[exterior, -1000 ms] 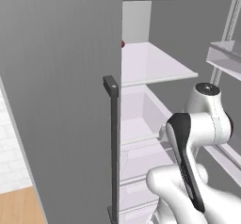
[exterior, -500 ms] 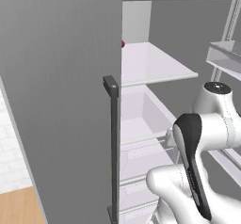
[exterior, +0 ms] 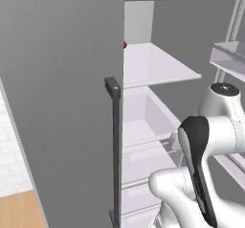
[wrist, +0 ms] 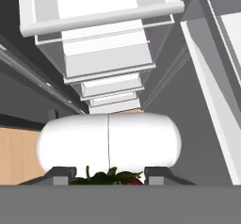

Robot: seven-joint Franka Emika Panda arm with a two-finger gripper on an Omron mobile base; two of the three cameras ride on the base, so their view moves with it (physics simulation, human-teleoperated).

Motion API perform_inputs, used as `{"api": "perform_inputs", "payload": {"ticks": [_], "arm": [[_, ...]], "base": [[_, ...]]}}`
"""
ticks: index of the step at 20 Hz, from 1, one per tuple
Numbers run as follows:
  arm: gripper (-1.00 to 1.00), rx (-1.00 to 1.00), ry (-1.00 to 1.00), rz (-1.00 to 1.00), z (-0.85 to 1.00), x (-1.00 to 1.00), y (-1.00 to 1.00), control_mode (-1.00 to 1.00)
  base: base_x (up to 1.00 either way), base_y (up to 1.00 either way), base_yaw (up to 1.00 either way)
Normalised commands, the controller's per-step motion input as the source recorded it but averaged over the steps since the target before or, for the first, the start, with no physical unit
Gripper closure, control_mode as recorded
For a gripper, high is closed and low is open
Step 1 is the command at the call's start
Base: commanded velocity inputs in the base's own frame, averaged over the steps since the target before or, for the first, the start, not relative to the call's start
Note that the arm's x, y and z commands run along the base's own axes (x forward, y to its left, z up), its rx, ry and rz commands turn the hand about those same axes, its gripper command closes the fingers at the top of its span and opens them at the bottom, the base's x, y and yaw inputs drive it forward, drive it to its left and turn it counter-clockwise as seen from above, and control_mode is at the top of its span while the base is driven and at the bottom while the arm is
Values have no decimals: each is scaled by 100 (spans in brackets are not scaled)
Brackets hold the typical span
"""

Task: Take the strawberry from the fridge and place it on top of the pancake, located on the dining counter.

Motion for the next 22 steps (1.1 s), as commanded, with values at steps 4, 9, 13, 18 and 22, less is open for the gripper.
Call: {"api": "perform_inputs", "payload": {"ticks": [4,9,13,18,22], "arm": [[100,0,0,0,0,0,1,-100],[100,0,-3,0,0,-21,3,100],[100,0,0,0,0,0,0,100],[100,0,0,0,0,0,0,100],[100,0,0,0,0,0,0,100]], "base": [[0,0,0],[-14,5,0],[-94,25,-16],[-82,41,-31],[-60,45,-43]]}}
